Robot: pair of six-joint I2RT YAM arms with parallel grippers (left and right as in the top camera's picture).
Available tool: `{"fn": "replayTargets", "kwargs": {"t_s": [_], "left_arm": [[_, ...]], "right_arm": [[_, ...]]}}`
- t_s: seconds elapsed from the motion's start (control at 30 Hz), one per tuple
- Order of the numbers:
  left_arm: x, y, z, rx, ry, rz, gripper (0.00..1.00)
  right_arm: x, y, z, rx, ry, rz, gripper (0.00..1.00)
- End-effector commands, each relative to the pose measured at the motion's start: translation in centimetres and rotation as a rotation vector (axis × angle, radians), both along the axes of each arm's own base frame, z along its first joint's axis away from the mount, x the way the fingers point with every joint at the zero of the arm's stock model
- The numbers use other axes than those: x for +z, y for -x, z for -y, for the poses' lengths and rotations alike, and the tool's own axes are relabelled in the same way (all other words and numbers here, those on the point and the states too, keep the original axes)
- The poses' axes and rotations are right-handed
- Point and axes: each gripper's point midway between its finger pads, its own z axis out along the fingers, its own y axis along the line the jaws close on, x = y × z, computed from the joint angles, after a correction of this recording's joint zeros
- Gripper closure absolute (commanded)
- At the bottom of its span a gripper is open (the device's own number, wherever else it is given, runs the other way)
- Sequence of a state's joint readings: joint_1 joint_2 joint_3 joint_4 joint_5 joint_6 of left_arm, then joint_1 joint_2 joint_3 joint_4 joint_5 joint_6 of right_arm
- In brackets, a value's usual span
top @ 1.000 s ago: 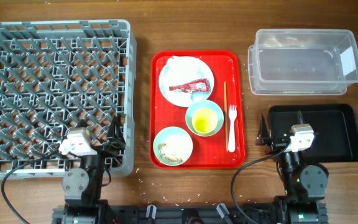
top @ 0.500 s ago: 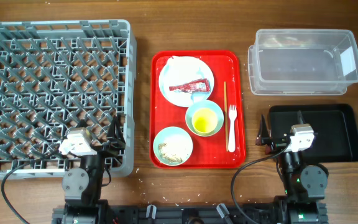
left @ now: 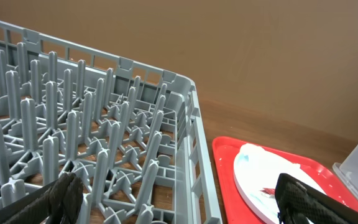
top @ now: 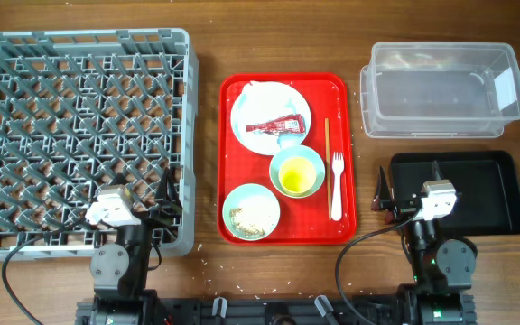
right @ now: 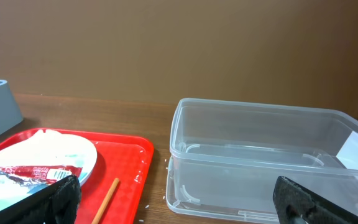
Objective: Sort waste into correct bins and load items into the dishwasher rack
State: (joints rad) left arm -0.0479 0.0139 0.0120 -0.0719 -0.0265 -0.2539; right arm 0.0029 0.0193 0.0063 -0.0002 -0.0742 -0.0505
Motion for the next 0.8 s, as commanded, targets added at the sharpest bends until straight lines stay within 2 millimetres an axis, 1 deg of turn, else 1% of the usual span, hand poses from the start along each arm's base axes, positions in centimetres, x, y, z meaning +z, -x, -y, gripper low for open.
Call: {"fn": "replayTargets", "kwargs": {"t_s": [0.0,0.43,0.47,0.5,0.53,0.57,0.6,0.63,0.7,0.73,0.77], "left_arm": [[-0.2,0.0,0.0,0.005,0.011,0.0,0.0],[-0.2,0.0,0.0,0.005,0.012,-0.001,0.0],[-0.2,0.0,0.0,0.005,0.012,-0.001,0.0],[-0.2,0.0,0.0,0.005,0.011,-0.001,0.0],[-0.2,0.0,0.0,0.005,0.012,-0.001,0.0],[-0.2,0.0,0.0,0.005,0.012,-0.002,0.0],[-0.2,0.0,0.0,0.005,0.011,-0.002,0.0],[-0.2,0.0,0.0,0.005,0.012,-0.003,0.0],[-0.2,0.0,0.0,0.005,0.011,-0.004,0.0],[-0.2,0.0,0.0,0.006,0.012,-0.004,0.0],[-0.2,0.0,0.0,0.006,0.012,-0.004,0.0]], "right_arm": [[0.1,0.0,0.2,-0.009,0.0,0.006,0.0],[0.1,0.0,0.1,-0.007,-0.002,0.007,0.0],[0.3,0.1,-0.6,0.036,-0.046,0.01,0.0],[0.6,0.3,-1.8,0.108,-0.125,0.008,0.0],[0.7,0.8,-3.8,0.223,-0.284,-0.026,0.0],[1.0,1.1,-4.9,0.291,-0.44,-0.06,0.0],[1.1,1.3,-5.3,0.319,-0.578,-0.095,0.0],[1.4,1.2,-5.0,0.294,-0.797,-0.13,0.0],[1.4,1.0,-4.3,0.24,-1.301,-0.224,0.0],[1.9,1.0,-4.3,0.252,-1.345,-0.215,0.0],[4.7,1.4,-4.4,0.337,-1.329,-0.121,0.0]]}}
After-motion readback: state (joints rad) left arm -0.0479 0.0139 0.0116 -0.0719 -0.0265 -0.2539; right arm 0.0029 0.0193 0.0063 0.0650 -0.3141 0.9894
